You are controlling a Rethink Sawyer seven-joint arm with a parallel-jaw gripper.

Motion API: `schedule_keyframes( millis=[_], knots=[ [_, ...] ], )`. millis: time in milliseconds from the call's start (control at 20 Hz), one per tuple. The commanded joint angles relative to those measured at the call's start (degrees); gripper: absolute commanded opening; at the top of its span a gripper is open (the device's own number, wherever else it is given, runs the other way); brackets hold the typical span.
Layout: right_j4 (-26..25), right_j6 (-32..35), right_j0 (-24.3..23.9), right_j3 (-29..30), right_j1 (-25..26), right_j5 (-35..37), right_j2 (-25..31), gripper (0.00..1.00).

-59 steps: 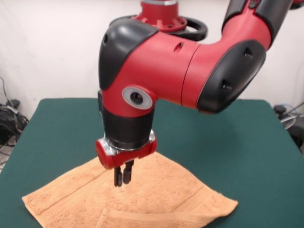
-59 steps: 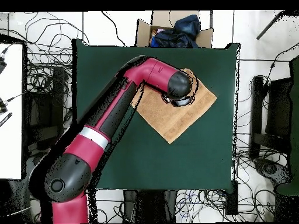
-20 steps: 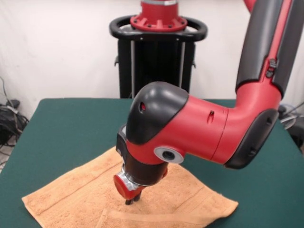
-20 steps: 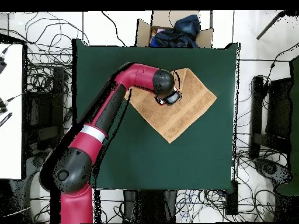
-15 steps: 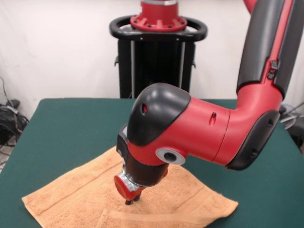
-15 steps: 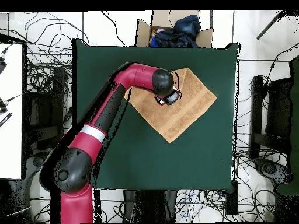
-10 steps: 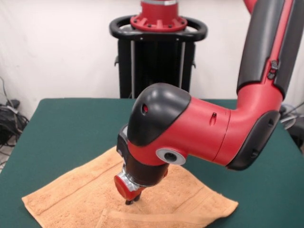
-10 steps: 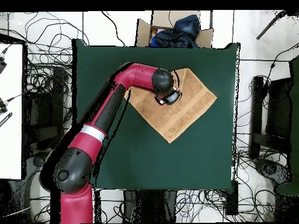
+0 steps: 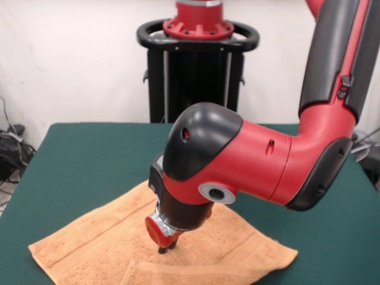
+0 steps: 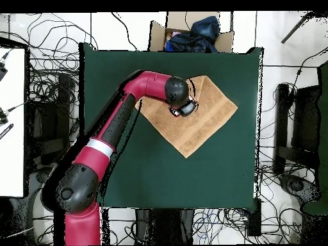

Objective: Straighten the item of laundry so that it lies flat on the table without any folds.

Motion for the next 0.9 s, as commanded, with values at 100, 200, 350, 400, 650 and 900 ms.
schedule_keyframes(
  millis=[100, 200, 350, 400, 650, 900],
  knots=[
    [6.8, 3.2, 2.5, 2.5, 8.3, -2.5, 11.6, 0.0],
    [6.8, 2.6, 3.1, 3.9, 8.1, -2.2, 11.8, 0.0],
    [7.0, 1.5, 4.3, 6.4, 7.7, -1.5, 12.6, 0.0],
    [7.0, 1.2, 4.5, 6.9, 7.6, -1.2, 12.8, 0.0],
    [7.7, -2.5, 6.1, 11.1, 6.6, -0.2, 14.8, 0.0],
    [7.4, -4.8, 7.0, 14.0, 5.9, 0.8, 16.5, 0.0]
  ],
)
